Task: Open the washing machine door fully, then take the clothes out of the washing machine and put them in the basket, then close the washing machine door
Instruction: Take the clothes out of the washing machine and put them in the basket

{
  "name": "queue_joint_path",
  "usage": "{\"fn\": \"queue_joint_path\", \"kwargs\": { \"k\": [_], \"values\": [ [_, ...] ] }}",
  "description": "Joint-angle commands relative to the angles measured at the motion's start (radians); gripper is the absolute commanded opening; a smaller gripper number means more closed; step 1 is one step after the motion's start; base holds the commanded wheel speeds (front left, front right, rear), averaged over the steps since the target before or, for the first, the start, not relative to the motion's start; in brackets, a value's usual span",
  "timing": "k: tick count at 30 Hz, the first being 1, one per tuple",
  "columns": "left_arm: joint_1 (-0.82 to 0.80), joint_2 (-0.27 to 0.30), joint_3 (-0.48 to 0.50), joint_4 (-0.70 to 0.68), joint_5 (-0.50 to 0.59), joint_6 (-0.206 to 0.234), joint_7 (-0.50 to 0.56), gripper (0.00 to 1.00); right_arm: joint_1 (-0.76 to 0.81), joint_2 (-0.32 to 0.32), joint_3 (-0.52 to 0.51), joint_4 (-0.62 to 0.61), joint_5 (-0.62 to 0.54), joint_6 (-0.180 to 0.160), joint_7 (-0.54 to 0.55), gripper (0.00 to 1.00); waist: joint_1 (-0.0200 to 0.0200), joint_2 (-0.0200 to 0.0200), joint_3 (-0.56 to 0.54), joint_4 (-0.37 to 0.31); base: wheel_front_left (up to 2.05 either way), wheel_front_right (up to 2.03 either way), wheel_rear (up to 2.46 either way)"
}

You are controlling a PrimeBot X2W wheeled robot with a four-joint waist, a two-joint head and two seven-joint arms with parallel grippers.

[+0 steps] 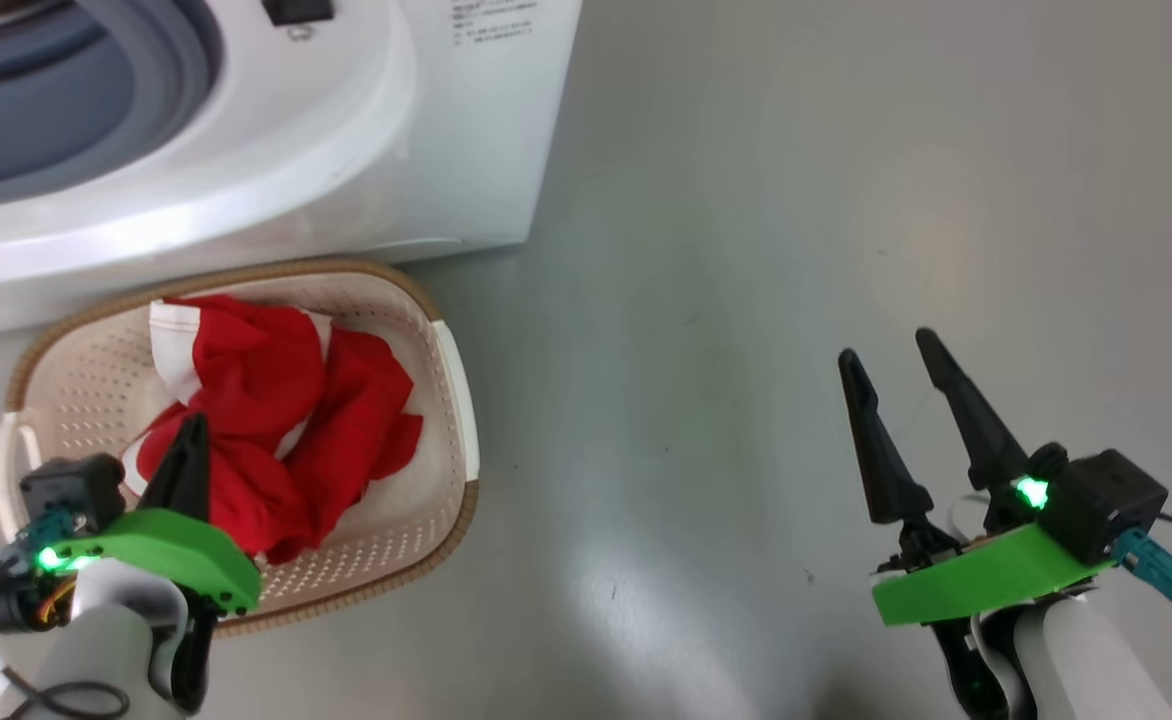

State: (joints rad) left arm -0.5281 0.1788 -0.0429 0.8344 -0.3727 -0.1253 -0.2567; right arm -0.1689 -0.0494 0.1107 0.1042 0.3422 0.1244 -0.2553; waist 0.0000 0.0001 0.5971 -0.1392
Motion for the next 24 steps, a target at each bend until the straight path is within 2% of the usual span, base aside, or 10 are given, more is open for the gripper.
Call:
{"fn": "queue_joint_path", "kwargs": {
  "k": [1, 2, 3, 5, 8, 9, 10, 11, 24],
  "values": [
    [-0.005, 0.037, 0.019, 0.001, -0.007, -0.005, -0.005, 0.0, -0.008, -0.001, 0.025, -0.027, 0.001, 0.006, -0.006, 1.0, 0.0, -0.0001, 0.022, -0.011, 0.0, 0.0, 0.0],
    [-0.014, 0.041, 0.012, 0.016, -0.01, -0.005, -0.005, 0.0, -0.01, -0.001, 0.026, -0.028, 0.002, 0.006, -0.006, 1.0, 0.0, -0.0001, 0.027, -0.012, 0.0, 0.0, 0.0],
    [-0.03, 0.046, 0.001, 0.039, -0.017, -0.005, -0.005, 0.09, -0.012, -0.001, 0.027, -0.028, 0.002, 0.006, -0.006, 1.0, 0.0, -0.0001, 0.032, -0.012, 0.0, 0.0, 0.0],
    [-0.041, 0.049, -0.007, 0.053, -0.025, -0.005, -0.005, 0.38, -0.014, -0.001, 0.027, -0.029, 0.002, 0.006, -0.006, 1.0, 0.0, -0.0001, 0.036, -0.012, 0.0, 0.0, 0.0],
    [-0.049, 0.054, -0.016, 0.065, -0.035, -0.005, -0.005, 0.56, -0.014, -0.001, 0.025, -0.026, 0.001, 0.006, -0.006, 1.0, 0.0, -0.0001, 0.034, -0.011, 0.0, 0.0, 0.0],
    [-0.05, 0.055, -0.017, 0.067, -0.037, -0.005, -0.005, 0.83, -0.015, -0.001, 0.024, -0.025, 0.0, 0.006, -0.006, 1.0, 0.0, -0.0001, 0.033, -0.01, 0.0, 0.0, 0.0],
    [-0.05, 0.057, -0.019, 0.066, -0.038, -0.005, -0.005, 0.97, -0.015, -0.001, 0.023, -0.024, -0.001, 0.006, -0.006, 1.0, 0.0, -0.0001, 0.03, -0.009, 0.0, 0.0, 0.0],
    [-0.049, 0.059, -0.019, 0.064, -0.038, -0.005, -0.005, 1.0, -0.015, -0.001, 0.022, -0.023, -0.002, 0.006, -0.006, 1.0, 0.0, -0.0001, 0.026, -0.008, 0.0, 0.0, 0.0],
    [0.001, 0.04, 0.011, -0.007, -0.025, -0.005, -0.005, 1.0, -0.006, -0.001, 0.01, -0.003, -0.021, 0.006, -0.006, 1.0, 0.0, -0.0001, -0.067, 0.014, 0.0, 0.0, 0.0]
  ]
}}
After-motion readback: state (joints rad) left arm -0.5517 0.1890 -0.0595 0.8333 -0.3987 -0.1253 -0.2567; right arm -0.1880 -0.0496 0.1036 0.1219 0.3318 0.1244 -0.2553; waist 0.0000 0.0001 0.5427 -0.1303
